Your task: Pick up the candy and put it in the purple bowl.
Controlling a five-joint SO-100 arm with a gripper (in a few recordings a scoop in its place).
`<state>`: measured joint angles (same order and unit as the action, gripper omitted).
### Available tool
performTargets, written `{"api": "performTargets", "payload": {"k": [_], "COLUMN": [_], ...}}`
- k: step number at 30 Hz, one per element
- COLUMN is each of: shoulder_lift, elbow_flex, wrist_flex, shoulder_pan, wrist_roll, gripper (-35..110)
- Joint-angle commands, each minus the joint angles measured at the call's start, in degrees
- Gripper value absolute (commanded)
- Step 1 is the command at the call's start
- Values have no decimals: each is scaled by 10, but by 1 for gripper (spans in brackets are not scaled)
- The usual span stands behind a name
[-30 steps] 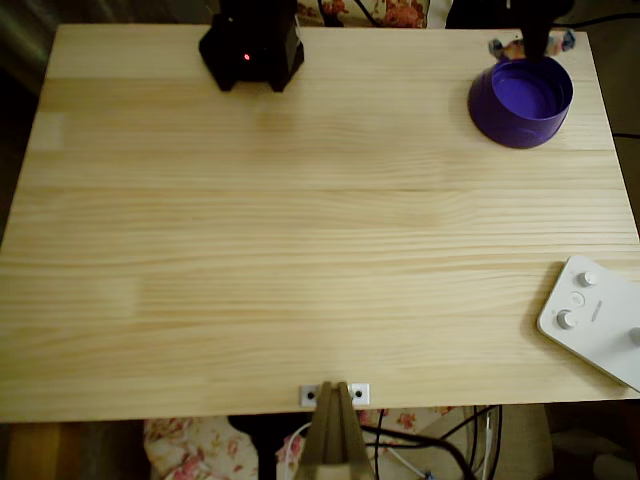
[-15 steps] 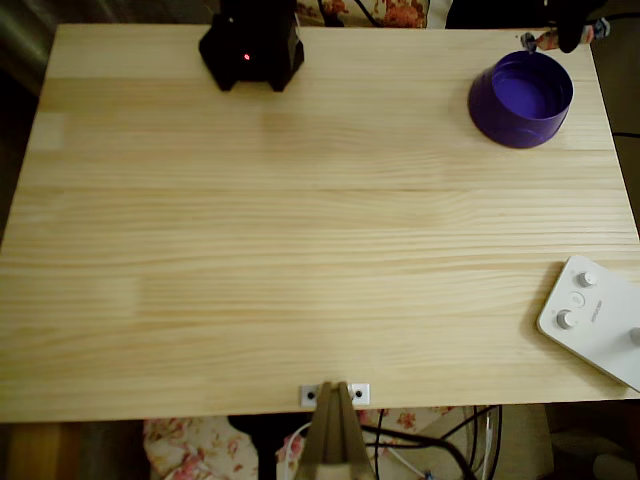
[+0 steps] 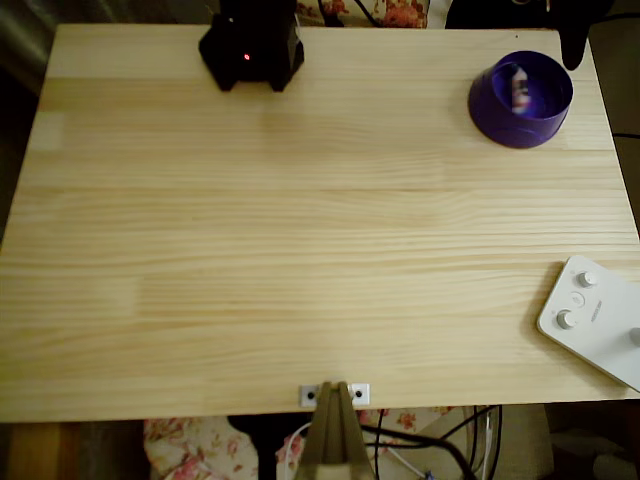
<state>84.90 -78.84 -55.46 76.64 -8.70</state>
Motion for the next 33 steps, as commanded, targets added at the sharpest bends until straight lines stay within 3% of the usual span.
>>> {"api": "performTargets", "payload": {"k": [1, 8, 14, 24, 33], "shoulder_lift": [46, 87, 206, 486, 637], "elbow_flex": [8, -2, -92, -324, -428], "wrist_flex": [5, -25, -80, -97, -159], "shoulder_pan": [-4, -25, -119, -410, -694], "wrist_roll": [-10, -10, 3, 129, 149], "gripper": [16, 16, 2, 0, -1]}}
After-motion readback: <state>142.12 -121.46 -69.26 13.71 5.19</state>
